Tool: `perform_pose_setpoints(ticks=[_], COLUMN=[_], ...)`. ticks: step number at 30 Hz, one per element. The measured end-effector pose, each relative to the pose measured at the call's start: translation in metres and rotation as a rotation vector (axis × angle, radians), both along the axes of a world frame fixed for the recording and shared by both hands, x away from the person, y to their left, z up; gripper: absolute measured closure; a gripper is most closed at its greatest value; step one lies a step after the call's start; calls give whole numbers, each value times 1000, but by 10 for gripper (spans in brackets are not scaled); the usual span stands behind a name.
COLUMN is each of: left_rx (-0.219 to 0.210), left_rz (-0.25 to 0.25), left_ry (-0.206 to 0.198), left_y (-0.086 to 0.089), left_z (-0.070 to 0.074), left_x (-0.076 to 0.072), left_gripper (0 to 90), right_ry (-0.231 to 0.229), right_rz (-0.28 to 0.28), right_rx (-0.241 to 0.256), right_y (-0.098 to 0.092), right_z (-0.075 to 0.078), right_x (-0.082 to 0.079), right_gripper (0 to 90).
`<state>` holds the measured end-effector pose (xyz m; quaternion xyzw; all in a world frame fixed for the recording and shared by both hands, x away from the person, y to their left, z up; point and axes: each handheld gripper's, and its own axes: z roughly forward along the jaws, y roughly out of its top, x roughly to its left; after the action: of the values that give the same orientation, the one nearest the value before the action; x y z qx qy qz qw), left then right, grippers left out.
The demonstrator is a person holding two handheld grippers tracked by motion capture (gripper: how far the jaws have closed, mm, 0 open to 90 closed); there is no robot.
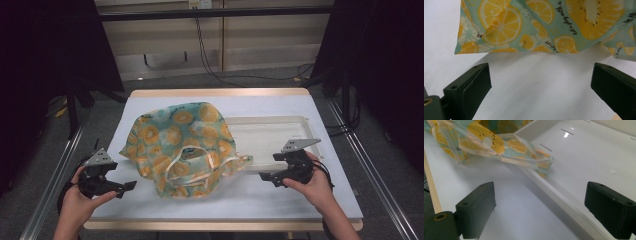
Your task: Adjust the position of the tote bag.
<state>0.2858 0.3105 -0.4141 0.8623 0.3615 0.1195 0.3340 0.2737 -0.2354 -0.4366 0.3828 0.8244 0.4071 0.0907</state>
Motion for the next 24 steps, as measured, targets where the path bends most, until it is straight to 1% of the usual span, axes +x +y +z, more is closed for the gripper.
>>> perform_pose_setpoints(ticks=[3,6,9,10,11,12,15,16,17,18,19,20,21,22,24], left_rx=[15,13,17,4,13,12,-5,-7,-16,-20,-29,-27,-34,-43,-70], left_rz=[-14,-18,-13,-6,-15,-6,6,7,6,11,18,11,7,2,-4], left_ry=[4,7,11,10,10,9,9,2,6,-7,1,6,3,-8,-12], left_y=[-2,-4,-4,-5,-4,-4,-1,1,1,2,3,3,2,1,-4], left_z=[1,1,2,2,3,4,7,9,11,12,14,18,19,22,26], left_x=[1,0,0,-1,-1,-1,-3,-4,-4,-4,-5,-5,-6,-6,-6], left_gripper=[31,31,32,33,33,35,35,37,39,42,45,59,75,80,92], right_ry=[0,1,2,4,5,7,8,3,4,3,3,1,0,-3,-13], right_rz=[2,3,8,9,9,14,33,36,36,43,45,45,52,58,71], right_rx=[2,3,0,1,-2,-1,-4,-6,-2,2,6,12,13,12,24], right_y=[-1,-1,1,2,3,4,8,9,11,13,15,17,20,22,28], right_z=[0,1,1,1,1,1,2,3,4,5,7,9,11,13,17], right_x=[0,0,1,1,1,2,4,4,5,7,8,10,12,13,16], right_gripper=[100,100,101,101,101,101,101,101,101,101,104,109,111,120,131])
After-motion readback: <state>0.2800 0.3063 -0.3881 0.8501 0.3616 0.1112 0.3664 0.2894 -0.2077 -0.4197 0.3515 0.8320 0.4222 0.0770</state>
